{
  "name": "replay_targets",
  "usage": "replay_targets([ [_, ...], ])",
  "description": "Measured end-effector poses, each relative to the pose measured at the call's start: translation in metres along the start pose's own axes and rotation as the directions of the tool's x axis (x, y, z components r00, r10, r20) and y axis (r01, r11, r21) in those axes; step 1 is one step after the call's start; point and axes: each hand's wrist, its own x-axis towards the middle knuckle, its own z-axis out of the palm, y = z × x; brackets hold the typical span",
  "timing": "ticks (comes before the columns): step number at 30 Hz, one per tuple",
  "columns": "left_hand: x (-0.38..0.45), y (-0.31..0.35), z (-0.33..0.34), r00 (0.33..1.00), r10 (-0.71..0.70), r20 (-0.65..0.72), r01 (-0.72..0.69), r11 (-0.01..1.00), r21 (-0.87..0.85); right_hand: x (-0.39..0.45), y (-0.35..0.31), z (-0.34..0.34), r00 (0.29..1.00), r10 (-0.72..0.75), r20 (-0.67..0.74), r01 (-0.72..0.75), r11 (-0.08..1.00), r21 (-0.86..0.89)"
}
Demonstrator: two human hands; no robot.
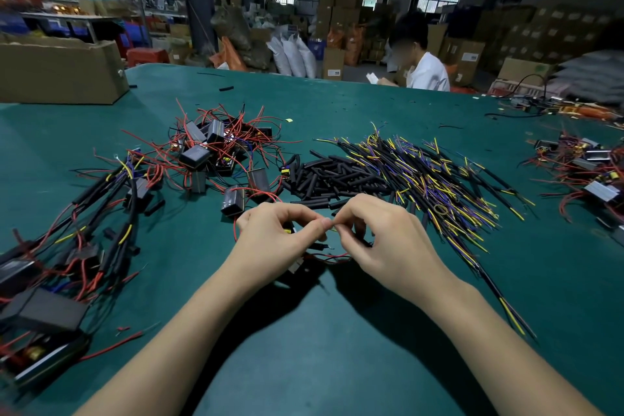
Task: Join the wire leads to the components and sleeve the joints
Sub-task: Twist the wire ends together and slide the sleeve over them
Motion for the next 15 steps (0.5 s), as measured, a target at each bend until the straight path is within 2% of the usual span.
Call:
replay_targets([
  [3, -0.001, -0.001, 0.001, 1.0, 0.021, 0.004, -0.021, 0.999, 0.043, 0.001, -0.002, 0.0, 0.999, -0.048, -0.022, 0.047, 0.998, -0.035],
  [6, 0.003, -0.002, -0.002, 0.996, -0.027, 0.091, 0.023, 0.999, 0.043, 0.003, -0.003, 0.002, 0.984, -0.169, -0.058, 0.163, 0.981, -0.105],
  [12, 0.01, -0.007, -0.014, 0.94, -0.1, 0.326, 0.164, 0.971, -0.172, 0.005, -0.003, 0.005, 0.893, -0.443, -0.075, 0.411, 0.873, -0.264],
  [13, 0.01, -0.008, -0.015, 0.934, -0.093, 0.346, 0.164, 0.97, -0.18, 0.005, -0.002, 0.006, 0.895, -0.44, -0.077, 0.411, 0.879, -0.243],
  [15, 0.01, -0.01, -0.014, 0.946, -0.086, 0.311, 0.134, 0.982, -0.135, 0.004, 0.0, 0.007, 0.937, -0.335, -0.095, 0.325, 0.939, -0.11],
])
